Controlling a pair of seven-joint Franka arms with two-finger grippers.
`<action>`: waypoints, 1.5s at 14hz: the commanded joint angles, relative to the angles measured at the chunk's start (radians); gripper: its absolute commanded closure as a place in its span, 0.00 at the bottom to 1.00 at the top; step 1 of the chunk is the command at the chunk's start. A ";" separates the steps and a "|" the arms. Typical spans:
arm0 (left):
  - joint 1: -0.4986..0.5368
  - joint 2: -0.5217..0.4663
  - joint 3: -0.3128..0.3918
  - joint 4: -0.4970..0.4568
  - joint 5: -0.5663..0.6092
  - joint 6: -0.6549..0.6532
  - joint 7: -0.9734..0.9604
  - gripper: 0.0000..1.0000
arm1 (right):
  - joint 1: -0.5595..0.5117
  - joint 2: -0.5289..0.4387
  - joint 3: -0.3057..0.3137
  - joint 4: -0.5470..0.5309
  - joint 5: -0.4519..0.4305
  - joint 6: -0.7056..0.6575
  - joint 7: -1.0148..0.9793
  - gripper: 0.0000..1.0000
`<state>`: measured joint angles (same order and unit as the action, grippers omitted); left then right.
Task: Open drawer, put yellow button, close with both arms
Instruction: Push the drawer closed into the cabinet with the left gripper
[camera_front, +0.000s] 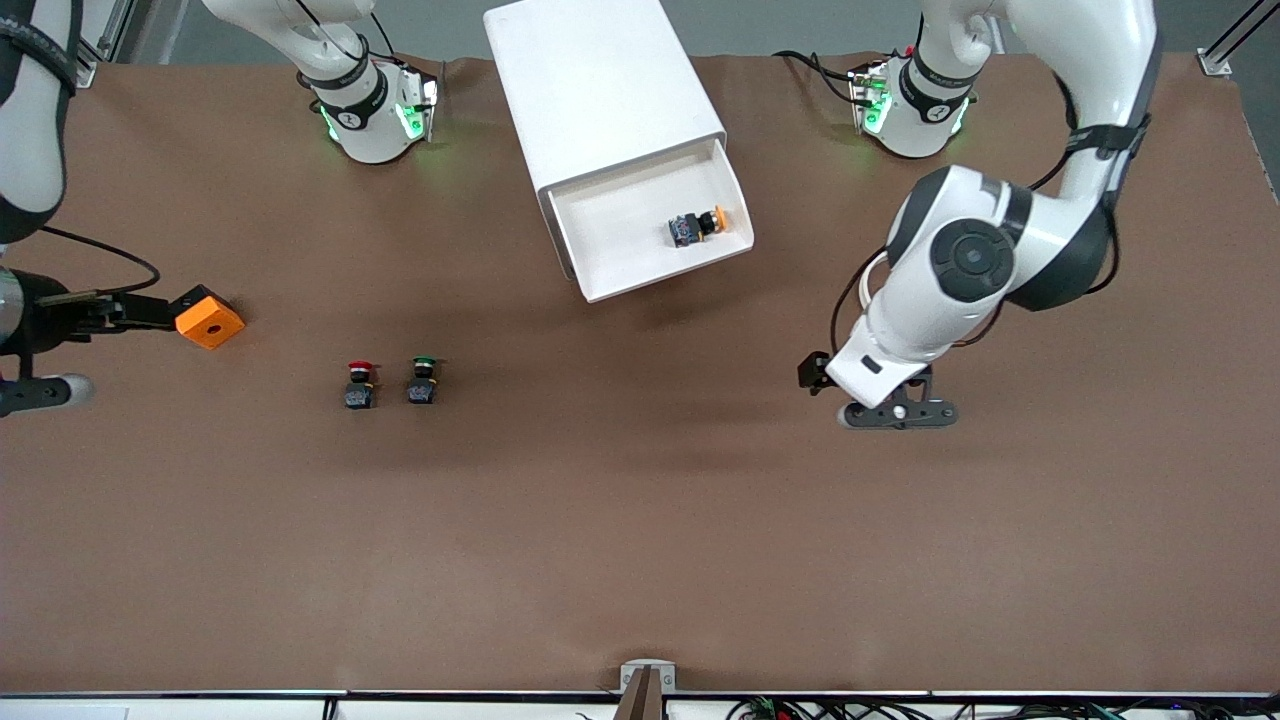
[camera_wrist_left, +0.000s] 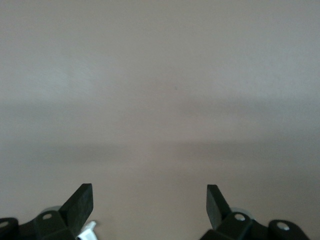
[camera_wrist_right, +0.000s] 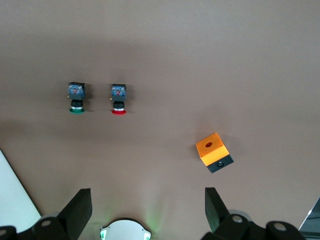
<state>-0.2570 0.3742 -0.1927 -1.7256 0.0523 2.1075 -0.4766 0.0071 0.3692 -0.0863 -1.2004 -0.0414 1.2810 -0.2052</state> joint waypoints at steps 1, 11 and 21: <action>-0.066 0.040 0.004 0.000 -0.009 0.066 -0.100 0.00 | -0.032 -0.022 0.022 -0.016 -0.009 -0.037 0.000 0.00; -0.251 0.153 0.002 0.070 -0.006 0.097 -0.324 0.00 | -0.064 -0.088 0.022 -0.007 0.063 -0.034 0.007 0.00; -0.311 0.068 -0.065 0.067 -0.125 -0.136 -0.442 0.00 | -0.069 -0.211 0.025 -0.056 0.081 0.033 0.007 0.00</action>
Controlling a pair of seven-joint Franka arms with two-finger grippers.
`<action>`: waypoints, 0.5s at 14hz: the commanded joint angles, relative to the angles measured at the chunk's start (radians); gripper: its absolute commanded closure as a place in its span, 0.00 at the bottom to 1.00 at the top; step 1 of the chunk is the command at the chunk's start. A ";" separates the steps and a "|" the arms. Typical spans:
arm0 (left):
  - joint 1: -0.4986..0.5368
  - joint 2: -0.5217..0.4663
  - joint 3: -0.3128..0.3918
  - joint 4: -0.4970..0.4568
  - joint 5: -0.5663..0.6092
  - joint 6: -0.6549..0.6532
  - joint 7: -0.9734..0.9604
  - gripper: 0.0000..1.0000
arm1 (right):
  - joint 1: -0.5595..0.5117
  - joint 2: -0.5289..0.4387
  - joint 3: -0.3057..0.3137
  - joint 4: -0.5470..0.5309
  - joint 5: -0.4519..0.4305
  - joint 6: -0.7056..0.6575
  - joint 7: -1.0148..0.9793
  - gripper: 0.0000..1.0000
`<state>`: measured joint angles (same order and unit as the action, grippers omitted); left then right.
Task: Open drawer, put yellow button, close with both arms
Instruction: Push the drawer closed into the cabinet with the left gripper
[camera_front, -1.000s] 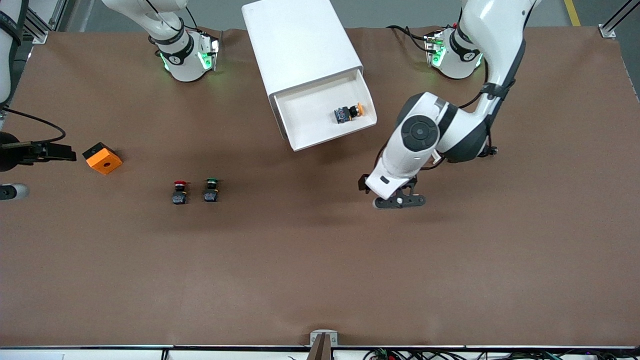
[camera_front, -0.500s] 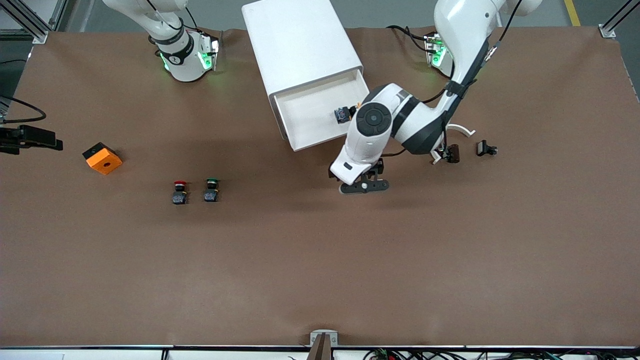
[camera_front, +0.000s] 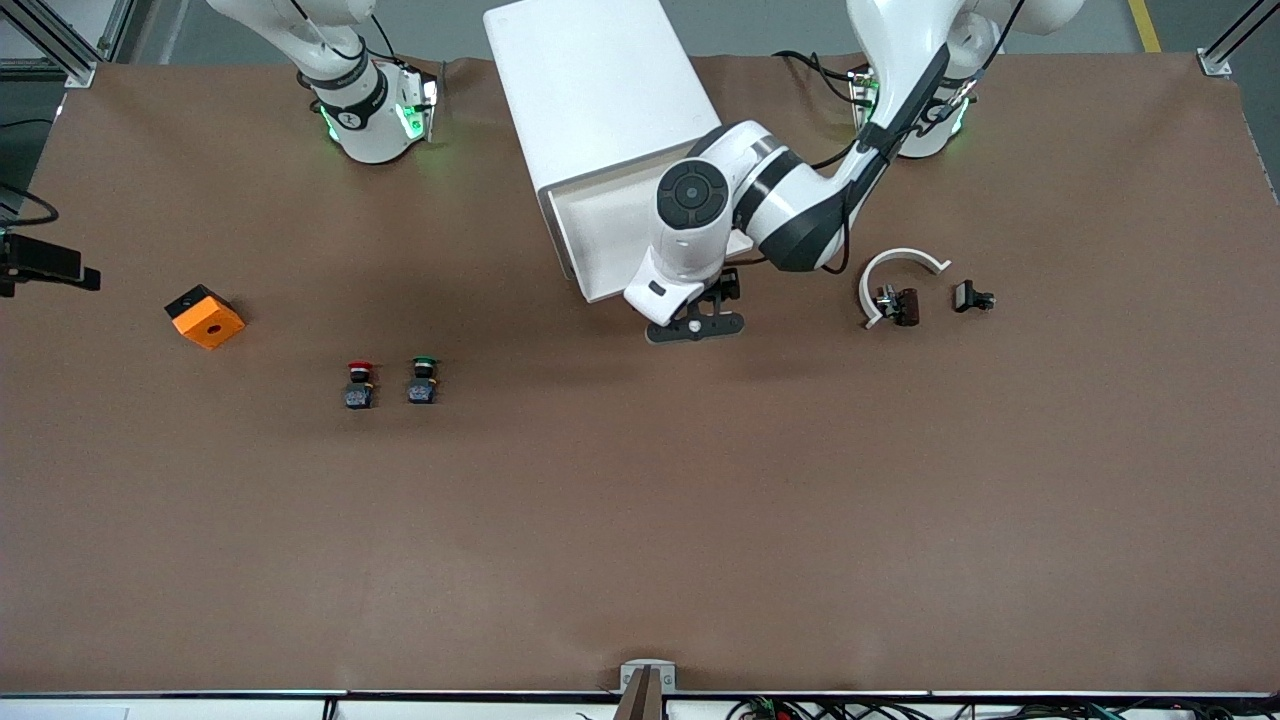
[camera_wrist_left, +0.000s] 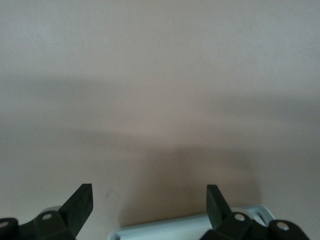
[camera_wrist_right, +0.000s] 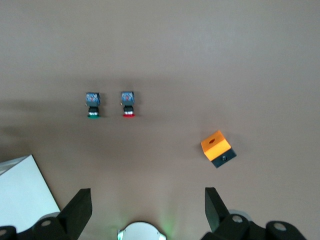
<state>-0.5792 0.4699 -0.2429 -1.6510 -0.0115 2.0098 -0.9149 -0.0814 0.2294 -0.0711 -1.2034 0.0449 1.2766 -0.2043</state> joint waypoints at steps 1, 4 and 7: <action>0.003 -0.034 -0.018 -0.007 -0.091 -0.049 -0.008 0.00 | 0.022 -0.088 0.007 -0.071 -0.007 0.047 0.009 0.00; 0.002 -0.037 -0.064 -0.010 -0.119 -0.086 -0.059 0.00 | 0.023 -0.169 0.002 -0.187 -0.007 0.102 0.019 0.00; 0.001 -0.025 -0.099 -0.013 -0.161 -0.100 -0.088 0.00 | 0.025 -0.258 0.002 -0.321 -0.007 0.158 0.080 0.00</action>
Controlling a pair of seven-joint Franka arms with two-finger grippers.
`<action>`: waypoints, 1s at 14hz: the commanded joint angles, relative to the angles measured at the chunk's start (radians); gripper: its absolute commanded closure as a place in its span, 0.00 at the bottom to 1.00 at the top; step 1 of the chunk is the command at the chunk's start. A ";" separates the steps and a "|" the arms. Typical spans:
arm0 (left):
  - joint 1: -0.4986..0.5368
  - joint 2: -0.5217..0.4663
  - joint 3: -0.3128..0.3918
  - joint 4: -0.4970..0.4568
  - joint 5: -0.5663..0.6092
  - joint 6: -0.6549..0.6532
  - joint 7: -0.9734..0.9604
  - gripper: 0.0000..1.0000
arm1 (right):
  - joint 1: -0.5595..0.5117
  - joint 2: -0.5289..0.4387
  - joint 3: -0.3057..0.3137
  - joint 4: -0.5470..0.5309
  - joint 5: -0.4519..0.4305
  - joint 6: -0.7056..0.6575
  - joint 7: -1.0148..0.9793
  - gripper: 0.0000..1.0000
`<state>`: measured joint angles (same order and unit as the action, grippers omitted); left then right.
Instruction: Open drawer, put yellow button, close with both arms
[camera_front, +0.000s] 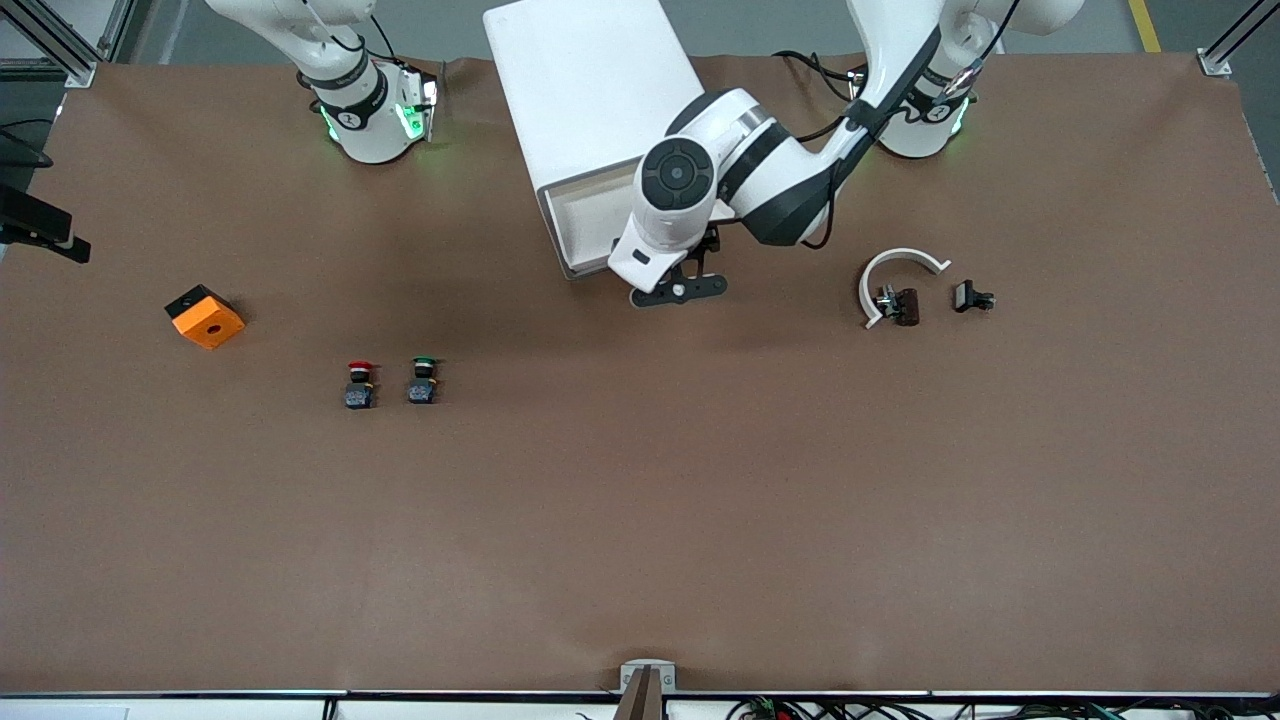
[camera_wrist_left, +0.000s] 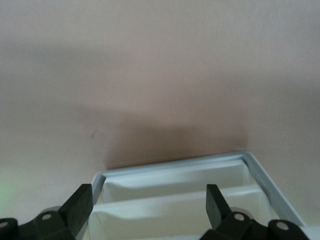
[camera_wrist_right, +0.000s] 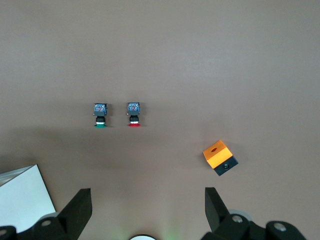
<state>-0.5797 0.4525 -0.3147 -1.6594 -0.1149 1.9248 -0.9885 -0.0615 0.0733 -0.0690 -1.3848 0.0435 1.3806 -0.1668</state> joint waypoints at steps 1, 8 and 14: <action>0.001 -0.008 -0.027 -0.008 -0.112 -0.016 -0.016 0.00 | 0.017 -0.125 -0.002 -0.163 -0.005 0.069 0.053 0.00; -0.026 0.034 -0.030 -0.008 -0.262 -0.032 -0.091 0.00 | 0.046 -0.179 -0.037 -0.184 -0.004 0.066 0.066 0.00; -0.091 0.035 -0.029 -0.010 -0.262 -0.035 -0.223 0.00 | 0.049 -0.237 -0.037 -0.258 -0.005 0.086 0.066 0.00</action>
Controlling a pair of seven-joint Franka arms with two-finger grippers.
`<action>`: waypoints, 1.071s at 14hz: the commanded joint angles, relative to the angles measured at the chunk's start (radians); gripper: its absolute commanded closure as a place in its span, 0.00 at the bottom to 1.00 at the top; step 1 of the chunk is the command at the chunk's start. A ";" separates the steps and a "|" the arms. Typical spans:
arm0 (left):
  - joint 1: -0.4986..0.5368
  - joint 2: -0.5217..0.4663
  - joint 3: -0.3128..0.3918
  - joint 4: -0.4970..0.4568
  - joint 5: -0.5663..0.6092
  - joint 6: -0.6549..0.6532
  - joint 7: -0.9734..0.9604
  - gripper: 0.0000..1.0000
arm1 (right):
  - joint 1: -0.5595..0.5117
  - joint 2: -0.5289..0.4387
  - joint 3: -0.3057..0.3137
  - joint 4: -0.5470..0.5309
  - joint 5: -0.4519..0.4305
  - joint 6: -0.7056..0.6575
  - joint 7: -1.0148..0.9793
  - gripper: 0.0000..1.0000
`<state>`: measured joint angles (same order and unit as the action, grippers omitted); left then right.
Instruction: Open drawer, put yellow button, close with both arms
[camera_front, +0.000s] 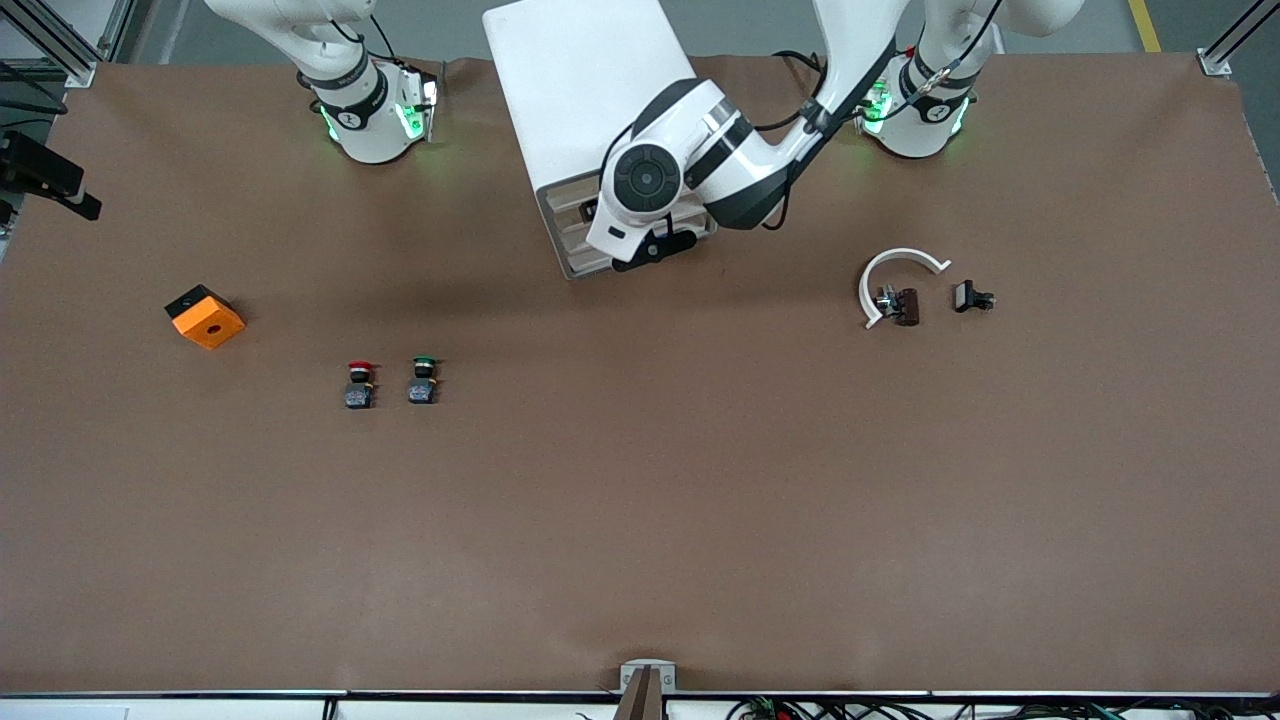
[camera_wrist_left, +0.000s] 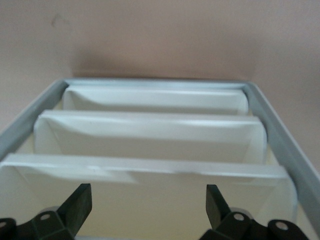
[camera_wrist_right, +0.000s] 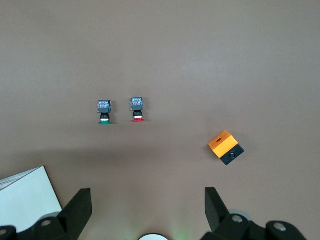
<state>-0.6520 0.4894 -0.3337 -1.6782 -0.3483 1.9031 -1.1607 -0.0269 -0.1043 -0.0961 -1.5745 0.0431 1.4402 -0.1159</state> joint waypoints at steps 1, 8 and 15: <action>-0.024 -0.002 -0.010 0.009 -0.029 -0.015 -0.059 0.00 | 0.013 -0.066 -0.008 -0.076 -0.003 0.028 0.015 0.00; 0.099 -0.009 0.004 0.041 -0.012 -0.021 -0.045 0.00 | 0.010 -0.069 -0.002 -0.075 -0.005 0.023 0.015 0.00; 0.258 -0.022 0.010 0.146 0.237 -0.059 -0.043 0.00 | 0.010 -0.072 -0.002 -0.076 -0.038 0.020 0.140 0.00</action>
<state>-0.4152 0.4828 -0.3223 -1.5687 -0.1871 1.8728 -1.1997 -0.0260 -0.1483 -0.0964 -1.6233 0.0210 1.4523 -0.0031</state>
